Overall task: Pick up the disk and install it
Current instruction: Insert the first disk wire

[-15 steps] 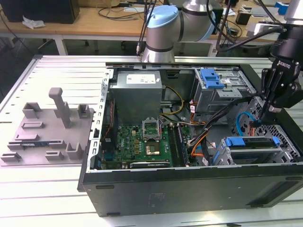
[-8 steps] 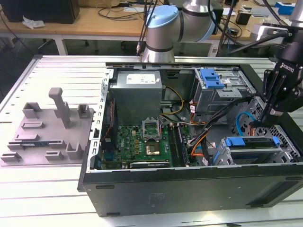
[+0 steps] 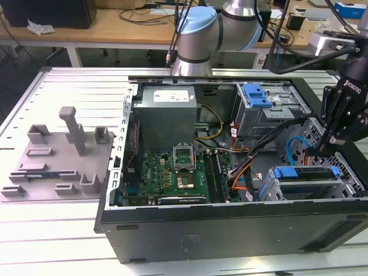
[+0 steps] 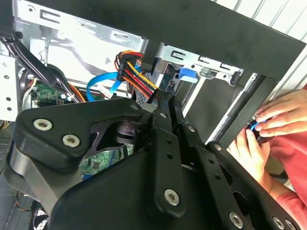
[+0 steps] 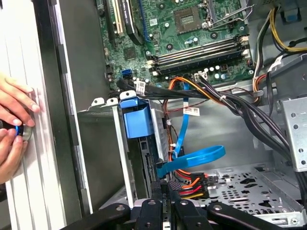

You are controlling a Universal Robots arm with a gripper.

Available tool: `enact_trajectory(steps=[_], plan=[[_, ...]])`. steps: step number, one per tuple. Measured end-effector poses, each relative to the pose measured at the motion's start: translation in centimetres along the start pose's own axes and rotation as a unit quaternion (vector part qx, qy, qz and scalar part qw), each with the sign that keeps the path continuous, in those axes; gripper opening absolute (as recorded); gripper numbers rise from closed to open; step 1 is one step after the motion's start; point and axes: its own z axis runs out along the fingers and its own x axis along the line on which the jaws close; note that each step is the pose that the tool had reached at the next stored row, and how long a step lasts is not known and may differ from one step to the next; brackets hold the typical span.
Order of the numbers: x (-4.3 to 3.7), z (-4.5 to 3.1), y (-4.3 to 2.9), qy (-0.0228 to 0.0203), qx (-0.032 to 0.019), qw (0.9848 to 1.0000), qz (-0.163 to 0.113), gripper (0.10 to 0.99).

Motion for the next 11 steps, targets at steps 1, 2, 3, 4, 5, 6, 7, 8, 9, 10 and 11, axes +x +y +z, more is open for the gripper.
enact_trajectory(steps=[1, 2, 3, 4, 5, 6, 7, 8, 9, 10, 11], plan=[[0.07, 0.00, 0.04, -0.0022, 0.0005, 1.0000, 0.000, 0.165], [0.14, 0.01, 0.09, -0.0047, 0.0009, 1.0000, 0.000, 0.165], [0.26, 0.02, 0.16, -0.0082, 0.0014, 1.0000, 0.000, 0.165], [0.38, 0.04, 0.22, -0.0111, 0.0017, 0.9999, -0.001, 0.165], [0.56, 0.07, 0.29, -0.0160, 0.0019, 0.9999, -0.001, 0.165], [0.77, 0.13, 0.36, -0.0200, 0.0018, 0.9998, -0.001, 0.165], [1.04, 0.19, 0.46, -0.0225, 0.0017, 0.9997, -0.001, 0.165], [1.21, 0.23, 0.54, -0.0231, 0.0017, 0.9997, -0.002, 0.165], [1.35, 0.27, 0.66, -0.0235, 0.0019, 0.9997, -0.002, 0.165], [1.43, 0.29, 0.75, -0.0236, 0.0021, 0.9997, -0.004, 0.165], [1.47, 0.30, 0.81, -0.0235, 0.0031, 0.9997, -0.008, 0.165]])
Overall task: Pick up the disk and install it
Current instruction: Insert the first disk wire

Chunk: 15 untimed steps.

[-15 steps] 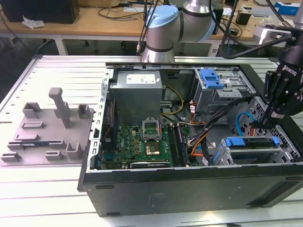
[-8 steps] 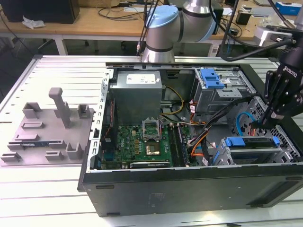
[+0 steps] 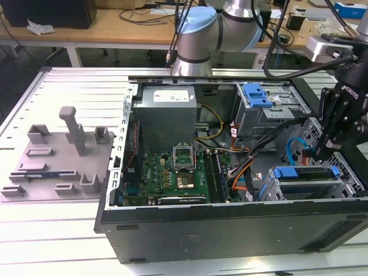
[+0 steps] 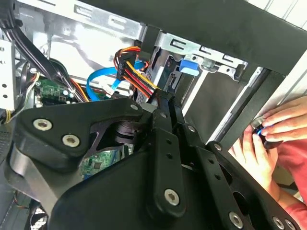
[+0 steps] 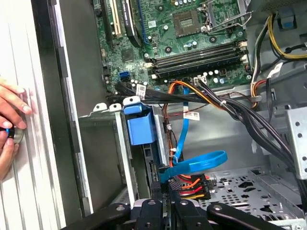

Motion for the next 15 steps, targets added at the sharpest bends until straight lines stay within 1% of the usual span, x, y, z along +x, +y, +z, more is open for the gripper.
enact_trajectory(steps=[2, 5, 7, 8, 9, 10, 11, 15], plan=[[0.01, 0.00, 0.00, 0.0005, 0.0042, 0.9997, -0.022, 0.165], [0.04, 0.01, 0.03, 0.0009, 0.0085, 0.9991, -0.043, 0.165], [0.32, 0.06, 0.18, -0.0013, 0.0153, 0.9989, -0.044, 0.165], [0.41, 0.08, 0.19, -0.0030, 0.0175, 0.9989, -0.044, 0.165], [0.69, 0.13, 0.16, -0.0123, 0.0194, 0.9988, -0.044, 0.165], [1.04, 0.19, 0.11, -0.0239, 0.0181, 0.9986, -0.044, 0.165], [1.13, 0.20, 0.10, -0.0255, 0.0179, 0.9985, -0.044, 0.165], [1.18, 0.21, 0.10, -0.0255, 0.0179, 0.9985, -0.044, 0.165]])
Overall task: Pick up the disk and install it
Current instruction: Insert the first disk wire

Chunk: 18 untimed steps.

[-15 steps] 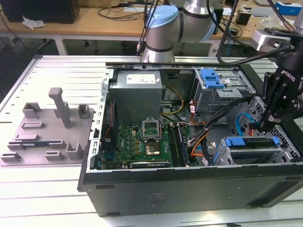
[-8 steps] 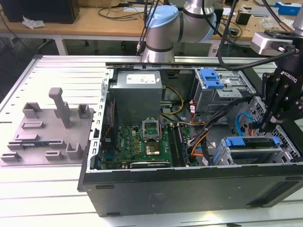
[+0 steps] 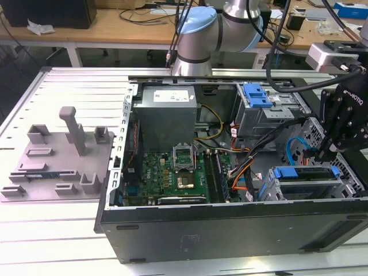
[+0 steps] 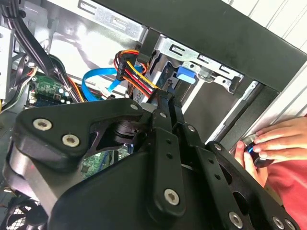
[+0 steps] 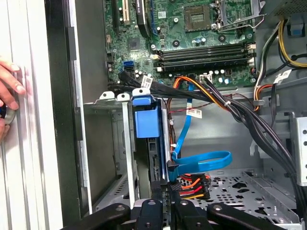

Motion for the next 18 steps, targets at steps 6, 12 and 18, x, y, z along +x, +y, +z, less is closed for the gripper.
enact_trajectory(steps=[6, 12, 18], plan=[[0.03, 0.00, 0.01, -0.0002, 0.0000, 1.0000, 0.000, 0.165], [0.20, 0.03, 0.03, -0.0103, -0.0008, 0.9999, 0.000, 0.165], [0.32, 0.04, 0.03, -0.0106, -0.0008, 0.9999, 0.000, 0.165]])
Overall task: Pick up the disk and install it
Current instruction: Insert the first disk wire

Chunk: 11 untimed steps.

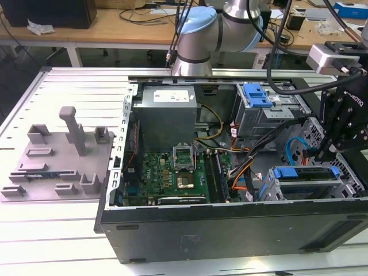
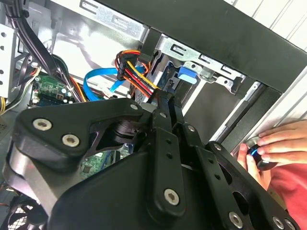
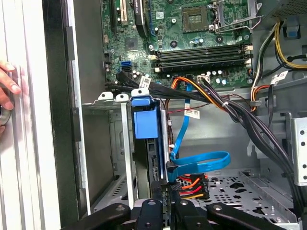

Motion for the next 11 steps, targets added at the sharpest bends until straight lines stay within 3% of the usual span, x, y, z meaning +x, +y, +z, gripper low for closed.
enact_trajectory(steps=[7, 11], plan=[[0.32, 0.03, 0.00, -0.0014, -0.0001, 1.0000, 0.000, 0.165], [0.61, 0.06, 0.13, -0.0065, -0.0003, 1.0000, 0.000, 0.165]])
